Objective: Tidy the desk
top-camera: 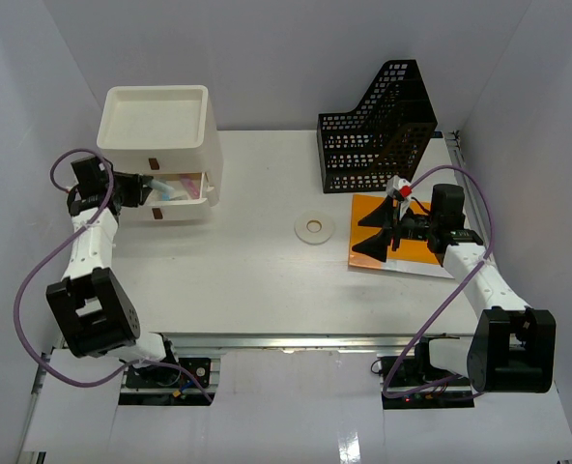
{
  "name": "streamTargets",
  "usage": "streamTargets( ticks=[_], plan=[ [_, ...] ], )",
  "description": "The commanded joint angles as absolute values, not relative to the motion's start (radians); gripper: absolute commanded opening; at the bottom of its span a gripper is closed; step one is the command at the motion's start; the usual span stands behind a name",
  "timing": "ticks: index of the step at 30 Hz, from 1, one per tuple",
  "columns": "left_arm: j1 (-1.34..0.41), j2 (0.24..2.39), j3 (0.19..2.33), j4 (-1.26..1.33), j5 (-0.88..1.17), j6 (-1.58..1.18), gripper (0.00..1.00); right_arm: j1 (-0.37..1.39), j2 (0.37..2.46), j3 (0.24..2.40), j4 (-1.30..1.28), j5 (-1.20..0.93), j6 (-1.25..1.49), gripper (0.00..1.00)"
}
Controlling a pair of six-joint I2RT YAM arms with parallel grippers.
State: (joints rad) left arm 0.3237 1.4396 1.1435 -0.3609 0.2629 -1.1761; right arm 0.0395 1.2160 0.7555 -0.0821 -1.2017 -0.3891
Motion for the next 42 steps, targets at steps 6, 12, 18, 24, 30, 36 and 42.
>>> streamTargets(
  ticks=[6,12,18,24,30,36,42],
  plan=[
    [0.304,1.537,1.273,-0.383,0.264,-1.166,0.86,0.032,1.21,0.782,-0.112,-1.198,-0.431,0.9],
    [0.305,1.486,1.292,-0.353,0.308,-1.014,0.84,0.031,1.216,0.785,-0.126,-1.191,-0.449,0.9],
    [0.328,1.315,1.132,-0.295,0.28,-0.848,0.23,0.031,1.216,0.787,-0.132,-1.188,-0.457,0.9],
    [0.368,1.143,0.919,-0.304,0.248,-0.867,0.08,0.031,1.218,0.787,-0.135,-1.189,-0.459,0.9],
    [0.371,1.134,0.8,-0.336,0.185,-0.902,0.0,0.03,1.218,0.788,-0.137,-1.189,-0.46,0.9],
    [0.371,1.337,0.819,-0.369,0.225,-0.914,0.0,0.029,1.216,0.788,-0.138,-1.188,-0.461,0.9],
    [0.364,1.498,0.906,-0.328,0.193,-0.91,0.0,0.029,1.219,0.787,-0.137,-1.183,-0.465,0.9]
  ],
)
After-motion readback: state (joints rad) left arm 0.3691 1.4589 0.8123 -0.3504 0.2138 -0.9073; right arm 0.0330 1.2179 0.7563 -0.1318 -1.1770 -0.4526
